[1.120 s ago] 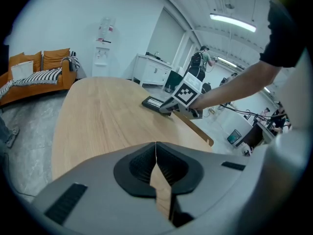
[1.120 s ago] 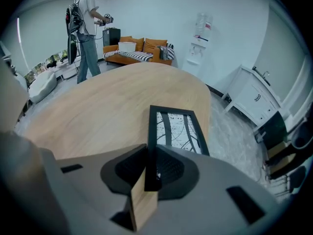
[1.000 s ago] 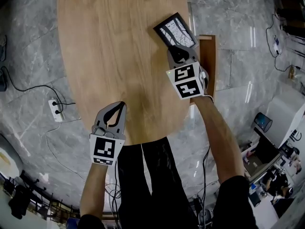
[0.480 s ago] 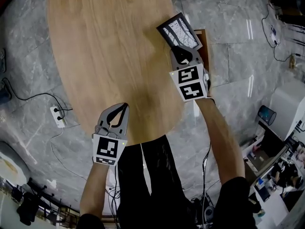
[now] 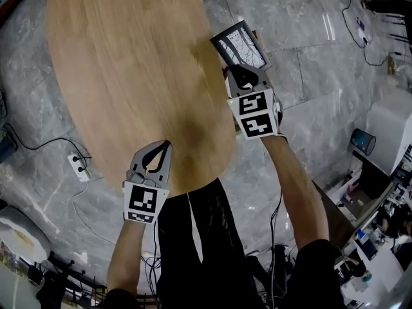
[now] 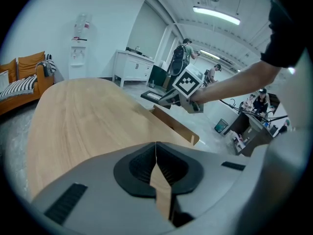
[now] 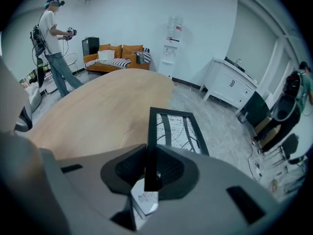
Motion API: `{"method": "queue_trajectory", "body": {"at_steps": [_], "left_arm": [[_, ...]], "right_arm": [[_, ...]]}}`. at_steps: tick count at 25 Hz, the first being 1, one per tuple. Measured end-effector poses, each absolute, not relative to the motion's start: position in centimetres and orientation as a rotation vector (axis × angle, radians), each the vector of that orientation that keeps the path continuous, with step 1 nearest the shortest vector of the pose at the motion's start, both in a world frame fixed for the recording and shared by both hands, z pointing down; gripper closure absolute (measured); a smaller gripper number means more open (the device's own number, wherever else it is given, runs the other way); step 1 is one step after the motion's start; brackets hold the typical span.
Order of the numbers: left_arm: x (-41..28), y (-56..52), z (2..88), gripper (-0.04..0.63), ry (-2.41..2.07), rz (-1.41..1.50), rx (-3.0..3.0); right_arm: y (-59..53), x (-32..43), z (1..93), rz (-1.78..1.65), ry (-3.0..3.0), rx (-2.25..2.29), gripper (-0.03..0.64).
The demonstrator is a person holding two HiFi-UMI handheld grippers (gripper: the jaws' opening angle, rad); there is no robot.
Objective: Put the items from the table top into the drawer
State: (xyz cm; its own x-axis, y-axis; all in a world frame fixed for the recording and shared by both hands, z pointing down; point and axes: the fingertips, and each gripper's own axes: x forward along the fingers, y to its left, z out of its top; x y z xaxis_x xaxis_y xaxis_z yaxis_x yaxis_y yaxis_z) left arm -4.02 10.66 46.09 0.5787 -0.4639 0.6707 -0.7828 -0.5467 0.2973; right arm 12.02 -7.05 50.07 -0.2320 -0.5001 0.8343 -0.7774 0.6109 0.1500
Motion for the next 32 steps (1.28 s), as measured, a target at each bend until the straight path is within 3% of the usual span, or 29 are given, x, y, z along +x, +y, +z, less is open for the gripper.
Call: {"method": "queue_trajectory", "body": {"at_steps": [12,32], "left_arm": [[-0.4,11.0,46.5,0.580,-0.881,0.767,2.274],[-1.6,9.7,48.1,0.580,-0.919,0.764,2.202]], "right_arm": [[-4.6,16.3,52.6,0.534,-1.863,1.063,0.548],[-4.8,15.8,60.4,0.799,-1.820,0.943,0.546]]}}
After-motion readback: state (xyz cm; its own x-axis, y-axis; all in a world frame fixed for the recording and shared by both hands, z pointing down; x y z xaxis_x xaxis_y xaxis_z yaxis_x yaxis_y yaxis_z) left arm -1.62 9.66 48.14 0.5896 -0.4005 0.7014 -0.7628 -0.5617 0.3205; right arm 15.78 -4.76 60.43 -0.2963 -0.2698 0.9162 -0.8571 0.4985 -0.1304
